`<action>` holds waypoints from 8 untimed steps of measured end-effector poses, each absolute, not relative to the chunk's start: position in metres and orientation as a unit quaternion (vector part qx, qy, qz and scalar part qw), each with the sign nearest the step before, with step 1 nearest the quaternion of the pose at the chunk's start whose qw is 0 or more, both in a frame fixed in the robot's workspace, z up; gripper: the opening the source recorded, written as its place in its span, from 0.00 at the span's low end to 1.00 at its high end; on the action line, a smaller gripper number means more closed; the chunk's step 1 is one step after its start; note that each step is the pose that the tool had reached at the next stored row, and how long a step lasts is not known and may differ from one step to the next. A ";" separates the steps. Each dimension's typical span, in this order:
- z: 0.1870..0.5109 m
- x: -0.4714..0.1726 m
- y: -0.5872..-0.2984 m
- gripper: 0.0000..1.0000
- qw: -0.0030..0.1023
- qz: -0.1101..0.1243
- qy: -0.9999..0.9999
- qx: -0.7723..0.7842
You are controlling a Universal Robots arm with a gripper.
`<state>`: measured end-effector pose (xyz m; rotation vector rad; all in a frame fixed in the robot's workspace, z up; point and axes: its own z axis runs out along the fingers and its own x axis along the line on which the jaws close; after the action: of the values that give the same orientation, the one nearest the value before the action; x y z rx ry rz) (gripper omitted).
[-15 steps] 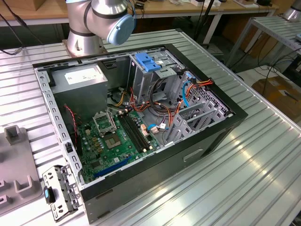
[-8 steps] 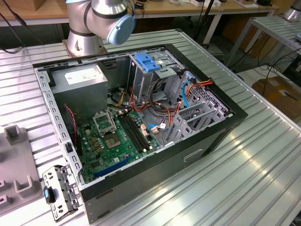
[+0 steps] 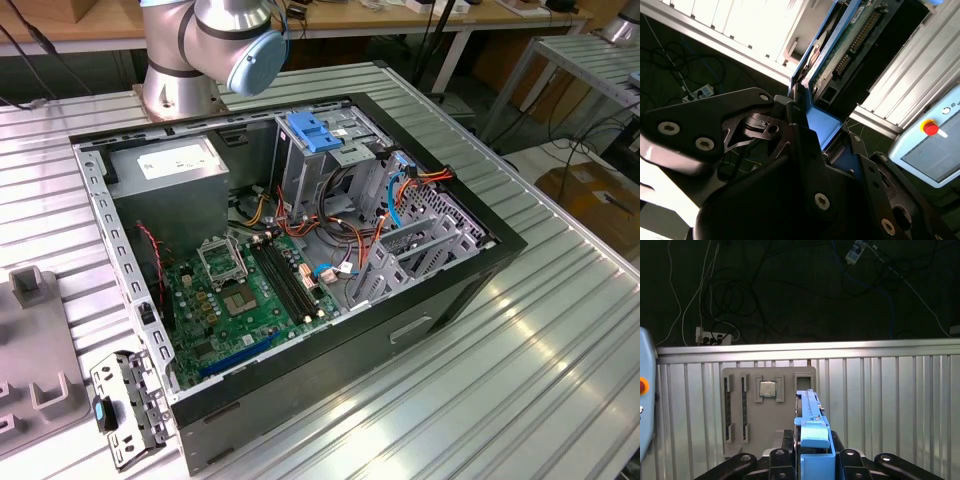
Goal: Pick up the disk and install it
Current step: 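Pick up the disk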
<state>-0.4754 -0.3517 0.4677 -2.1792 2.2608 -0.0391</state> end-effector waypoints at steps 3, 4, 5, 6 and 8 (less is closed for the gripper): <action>0.468 -0.475 -0.352 0.37 0.001 -0.013 0.720 -0.694; 0.468 -0.475 -0.352 0.37 0.001 -0.013 0.720 -0.694; 0.468 -0.475 -0.352 0.37 0.001 -0.013 0.720 -0.694; 0.468 -0.475 -0.352 0.37 0.001 -0.013 0.720 -0.694; 0.468 -0.475 -0.352 0.37 0.001 -0.013 0.720 -0.694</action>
<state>-0.4753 -0.3517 0.4676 -2.1789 2.2606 -0.0404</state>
